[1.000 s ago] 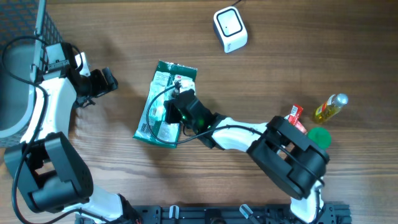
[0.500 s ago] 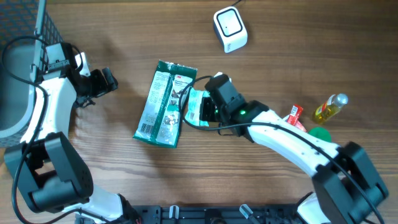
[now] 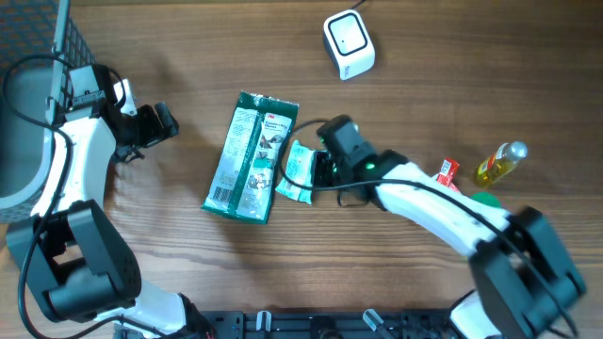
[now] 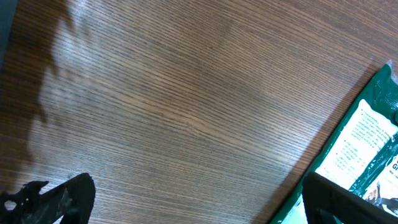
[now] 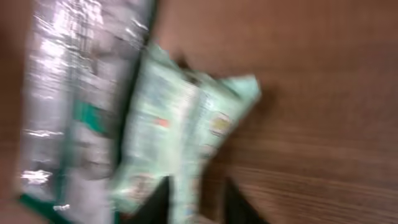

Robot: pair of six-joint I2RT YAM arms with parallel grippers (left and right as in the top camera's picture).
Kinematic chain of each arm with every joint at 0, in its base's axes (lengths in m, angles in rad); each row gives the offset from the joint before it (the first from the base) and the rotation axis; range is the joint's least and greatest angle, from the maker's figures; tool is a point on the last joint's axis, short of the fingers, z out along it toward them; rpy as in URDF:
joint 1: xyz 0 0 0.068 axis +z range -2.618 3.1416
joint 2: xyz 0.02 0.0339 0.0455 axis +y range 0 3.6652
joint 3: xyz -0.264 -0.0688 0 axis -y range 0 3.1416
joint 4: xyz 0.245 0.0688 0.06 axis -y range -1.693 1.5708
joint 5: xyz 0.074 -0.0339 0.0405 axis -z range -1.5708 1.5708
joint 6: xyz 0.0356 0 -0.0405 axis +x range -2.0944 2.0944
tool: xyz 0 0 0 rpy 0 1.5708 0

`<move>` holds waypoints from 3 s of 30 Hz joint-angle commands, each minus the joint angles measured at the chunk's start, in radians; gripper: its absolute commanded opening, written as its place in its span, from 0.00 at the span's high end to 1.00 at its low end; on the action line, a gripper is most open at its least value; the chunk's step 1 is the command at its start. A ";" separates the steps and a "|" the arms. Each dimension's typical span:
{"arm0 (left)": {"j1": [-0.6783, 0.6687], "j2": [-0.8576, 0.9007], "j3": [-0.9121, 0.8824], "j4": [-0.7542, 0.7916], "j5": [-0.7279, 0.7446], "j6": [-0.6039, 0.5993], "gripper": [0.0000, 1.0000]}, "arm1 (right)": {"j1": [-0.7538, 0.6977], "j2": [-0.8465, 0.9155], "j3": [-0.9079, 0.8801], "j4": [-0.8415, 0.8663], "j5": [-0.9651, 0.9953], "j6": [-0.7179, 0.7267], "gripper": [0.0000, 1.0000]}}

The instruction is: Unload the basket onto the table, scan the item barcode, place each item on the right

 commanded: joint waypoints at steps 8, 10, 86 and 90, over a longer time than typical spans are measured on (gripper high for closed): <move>0.010 0.008 -0.006 0.000 0.008 0.008 0.00 | -0.004 0.078 0.040 0.159 -0.265 -0.081 0.96; 0.010 0.008 -0.006 0.000 0.008 0.008 0.00 | -0.004 0.157 0.040 0.185 -0.278 -0.081 0.96; 0.010 0.008 -0.006 0.000 0.008 0.008 0.00 | 0.101 0.282 -0.039 0.181 -0.227 -0.014 0.93; 0.010 0.008 -0.006 0.000 0.008 0.008 0.00 | 0.101 0.289 -0.030 0.174 -0.255 0.005 0.93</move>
